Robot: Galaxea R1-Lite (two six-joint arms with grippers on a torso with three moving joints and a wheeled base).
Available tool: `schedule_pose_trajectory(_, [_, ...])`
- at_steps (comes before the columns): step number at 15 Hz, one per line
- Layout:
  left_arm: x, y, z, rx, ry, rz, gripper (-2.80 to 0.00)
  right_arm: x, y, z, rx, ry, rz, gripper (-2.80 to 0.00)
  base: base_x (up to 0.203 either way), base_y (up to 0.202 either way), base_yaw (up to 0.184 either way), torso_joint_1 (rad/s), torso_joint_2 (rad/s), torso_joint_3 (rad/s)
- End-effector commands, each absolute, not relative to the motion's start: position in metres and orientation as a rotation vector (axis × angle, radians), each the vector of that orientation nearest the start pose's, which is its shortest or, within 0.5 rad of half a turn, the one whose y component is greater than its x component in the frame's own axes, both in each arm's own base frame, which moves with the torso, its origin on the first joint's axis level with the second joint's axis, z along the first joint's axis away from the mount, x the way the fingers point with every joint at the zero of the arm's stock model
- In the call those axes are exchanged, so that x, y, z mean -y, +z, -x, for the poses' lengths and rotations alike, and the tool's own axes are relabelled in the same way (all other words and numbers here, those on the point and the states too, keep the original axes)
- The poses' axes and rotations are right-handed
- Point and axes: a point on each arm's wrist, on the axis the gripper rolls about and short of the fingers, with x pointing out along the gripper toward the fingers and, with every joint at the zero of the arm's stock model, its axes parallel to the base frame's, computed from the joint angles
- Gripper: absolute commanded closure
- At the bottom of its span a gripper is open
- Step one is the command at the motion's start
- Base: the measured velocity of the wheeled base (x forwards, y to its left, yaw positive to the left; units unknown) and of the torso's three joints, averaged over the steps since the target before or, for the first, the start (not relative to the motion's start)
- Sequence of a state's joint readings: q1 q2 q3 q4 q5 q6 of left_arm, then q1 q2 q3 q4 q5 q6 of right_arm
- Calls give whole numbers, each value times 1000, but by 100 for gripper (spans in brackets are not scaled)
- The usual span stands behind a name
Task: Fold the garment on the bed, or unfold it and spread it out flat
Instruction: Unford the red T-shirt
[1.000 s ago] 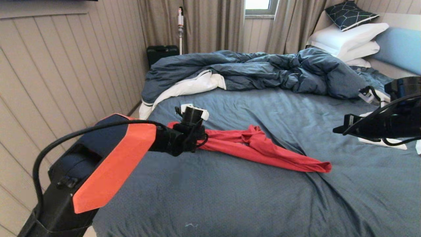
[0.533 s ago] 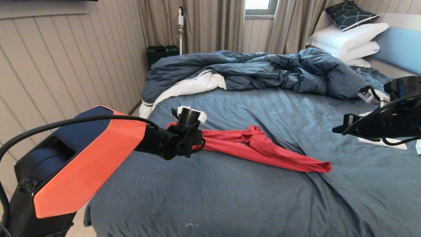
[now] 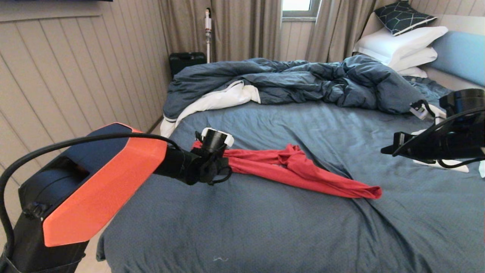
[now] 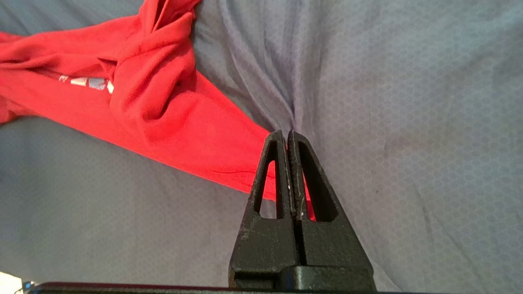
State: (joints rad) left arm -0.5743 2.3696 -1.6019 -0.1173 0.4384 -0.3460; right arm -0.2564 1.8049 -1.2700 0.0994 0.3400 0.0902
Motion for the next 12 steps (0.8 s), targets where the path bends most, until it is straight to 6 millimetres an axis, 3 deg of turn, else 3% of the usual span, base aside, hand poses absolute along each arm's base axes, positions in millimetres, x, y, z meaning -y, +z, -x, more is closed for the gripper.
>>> schedule_pose_trajectory(1, [237,83,-405,-622,-2,8,-280,78,207,-331,-613,57,-275,0,0,0,0,0,0,0])
schedule_pose_trajectory(8, [229,53,-440,-628,56,54,-280,73,212,-328,-603,70,-269,0,0,0,0,0,0,0])
schedule_pose_trajectory(11, [229,41,-445,-640,65,54,-280,73,211,-328,-605,70,-269,0,0,0,0,0,0,0])
schedule_pose_trajectory(12, [229,36,-446,-647,67,51,0,73,211,-329,-606,70,-270,0,0,0,0,0,0,0])
